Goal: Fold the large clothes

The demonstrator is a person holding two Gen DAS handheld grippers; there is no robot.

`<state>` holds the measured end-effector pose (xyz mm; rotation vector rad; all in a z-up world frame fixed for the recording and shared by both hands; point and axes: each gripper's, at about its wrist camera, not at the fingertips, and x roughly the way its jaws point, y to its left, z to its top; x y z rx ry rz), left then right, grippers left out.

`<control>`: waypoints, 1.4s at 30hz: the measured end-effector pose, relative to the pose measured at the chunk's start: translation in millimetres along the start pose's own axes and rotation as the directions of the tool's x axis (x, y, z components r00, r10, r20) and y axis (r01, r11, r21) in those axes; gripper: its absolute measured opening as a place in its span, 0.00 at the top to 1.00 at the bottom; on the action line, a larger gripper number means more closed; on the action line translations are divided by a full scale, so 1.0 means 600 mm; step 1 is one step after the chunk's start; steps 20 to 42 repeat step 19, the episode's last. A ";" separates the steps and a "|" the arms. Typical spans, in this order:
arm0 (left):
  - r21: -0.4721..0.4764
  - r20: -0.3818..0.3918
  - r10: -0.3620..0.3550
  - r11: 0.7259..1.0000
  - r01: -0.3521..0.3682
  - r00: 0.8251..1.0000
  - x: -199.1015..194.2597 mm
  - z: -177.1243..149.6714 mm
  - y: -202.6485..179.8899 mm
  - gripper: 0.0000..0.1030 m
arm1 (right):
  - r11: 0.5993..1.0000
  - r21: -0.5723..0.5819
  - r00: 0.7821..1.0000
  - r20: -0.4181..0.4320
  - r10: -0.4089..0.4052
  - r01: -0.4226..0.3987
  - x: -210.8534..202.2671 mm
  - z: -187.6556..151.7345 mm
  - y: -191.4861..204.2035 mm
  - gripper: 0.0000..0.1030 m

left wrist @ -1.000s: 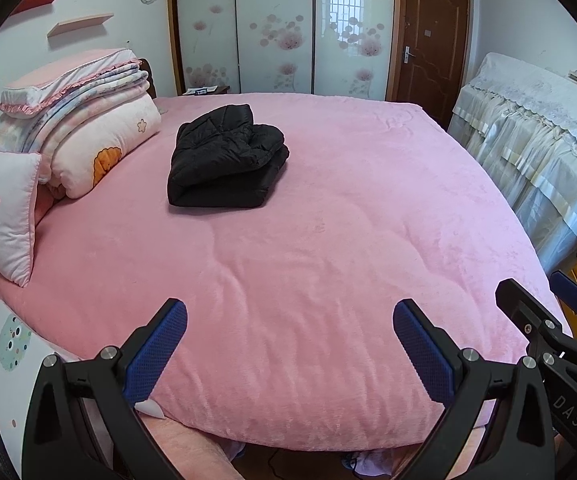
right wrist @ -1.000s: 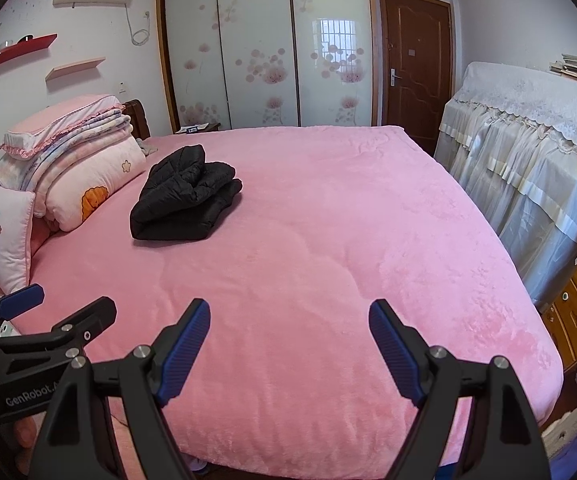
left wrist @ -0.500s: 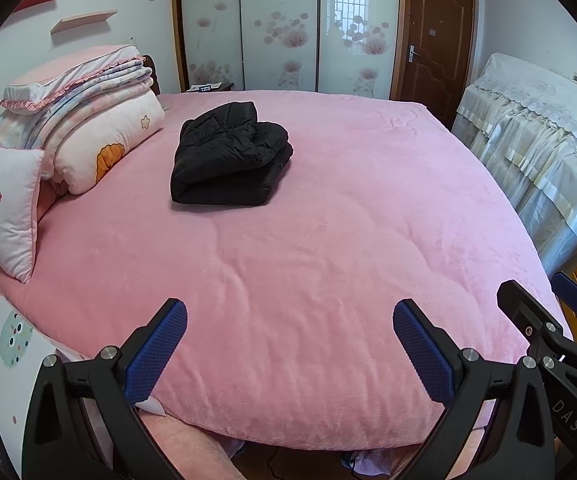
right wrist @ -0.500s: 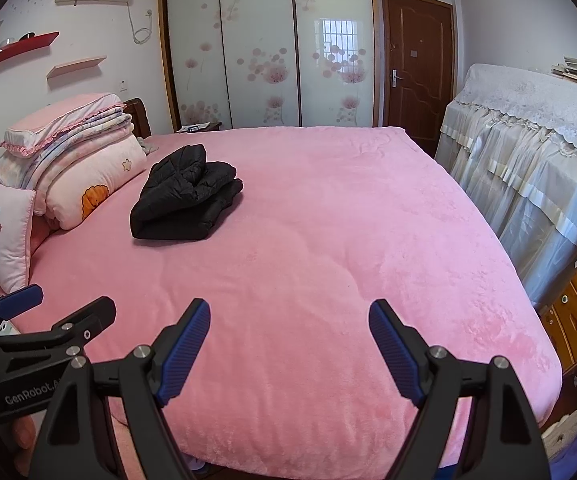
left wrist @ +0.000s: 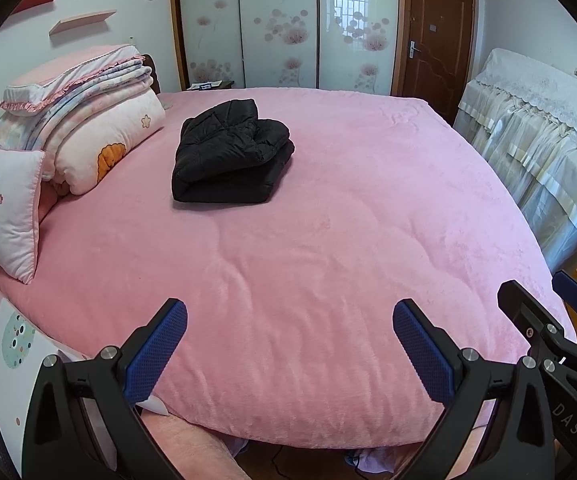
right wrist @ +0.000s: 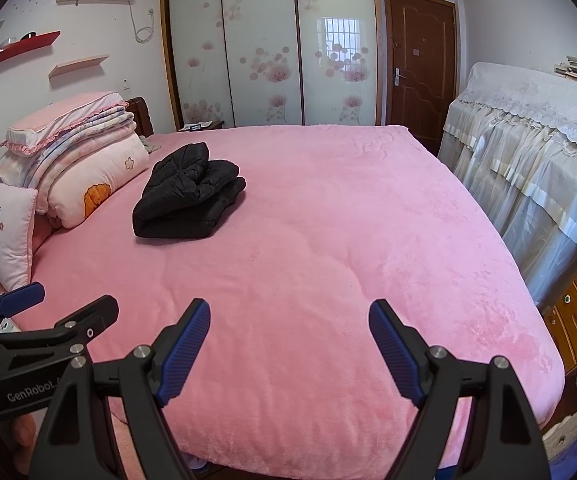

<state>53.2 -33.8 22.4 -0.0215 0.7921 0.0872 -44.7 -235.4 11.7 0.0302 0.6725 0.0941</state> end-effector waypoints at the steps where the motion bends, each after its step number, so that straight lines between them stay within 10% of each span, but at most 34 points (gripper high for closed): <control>1: -0.001 -0.001 0.000 1.000 0.000 1.000 0.000 -0.001 0.001 0.01 | 1.000 0.001 1.000 0.000 0.000 0.000 0.000 0.000 -0.001 0.20; 42: 0.001 -0.020 -0.008 1.000 0.008 1.000 0.008 -0.004 0.008 0.02 | 1.000 0.000 1.000 -0.005 0.004 -0.004 -0.001 0.002 -0.002 0.20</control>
